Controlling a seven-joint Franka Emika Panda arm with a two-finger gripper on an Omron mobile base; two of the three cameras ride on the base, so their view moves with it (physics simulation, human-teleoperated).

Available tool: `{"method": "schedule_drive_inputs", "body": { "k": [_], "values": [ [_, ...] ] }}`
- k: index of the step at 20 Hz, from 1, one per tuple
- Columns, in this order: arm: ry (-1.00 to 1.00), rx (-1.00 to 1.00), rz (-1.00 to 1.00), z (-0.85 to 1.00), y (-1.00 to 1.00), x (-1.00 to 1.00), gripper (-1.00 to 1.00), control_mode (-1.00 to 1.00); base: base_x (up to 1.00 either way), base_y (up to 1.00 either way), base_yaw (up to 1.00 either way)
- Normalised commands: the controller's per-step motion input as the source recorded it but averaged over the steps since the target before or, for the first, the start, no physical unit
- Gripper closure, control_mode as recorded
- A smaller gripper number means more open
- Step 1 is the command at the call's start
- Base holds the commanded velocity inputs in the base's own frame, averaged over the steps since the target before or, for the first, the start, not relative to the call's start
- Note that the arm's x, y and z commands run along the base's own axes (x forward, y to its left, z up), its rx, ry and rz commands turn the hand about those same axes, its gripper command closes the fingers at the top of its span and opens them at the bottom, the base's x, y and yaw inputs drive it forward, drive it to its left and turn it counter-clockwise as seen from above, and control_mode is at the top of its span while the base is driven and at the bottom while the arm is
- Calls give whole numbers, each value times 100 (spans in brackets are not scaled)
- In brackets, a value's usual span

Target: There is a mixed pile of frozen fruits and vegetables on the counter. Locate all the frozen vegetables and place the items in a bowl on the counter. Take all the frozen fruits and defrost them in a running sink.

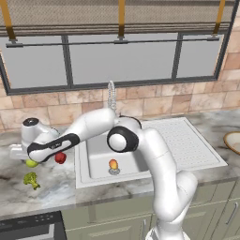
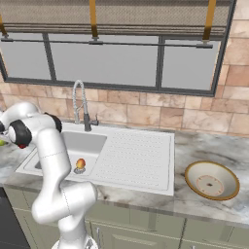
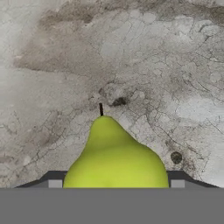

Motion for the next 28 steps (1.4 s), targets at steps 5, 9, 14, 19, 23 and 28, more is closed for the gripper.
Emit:
{"method": "schedule_drive_inputs", "body": {
  "k": [5,9,14,19,23,28],
  "values": [
    [-10,0,-7,27,-12,-47,100,-100,0,0,0],
    [-10,0,-8,39,-30,-46,100,-100,0,0,0],
    [-9,1,-7,54,-31,-29,100,-100,0,0,0],
    [-1,6,-9,61,-30,-18,100,-100,0,0,0],
    [0,7,-9,63,-41,-17,100,-100,0,0,0],
    [-1,5,-2,48,-54,-23,100,-100,0,0,0]
  ]
}}
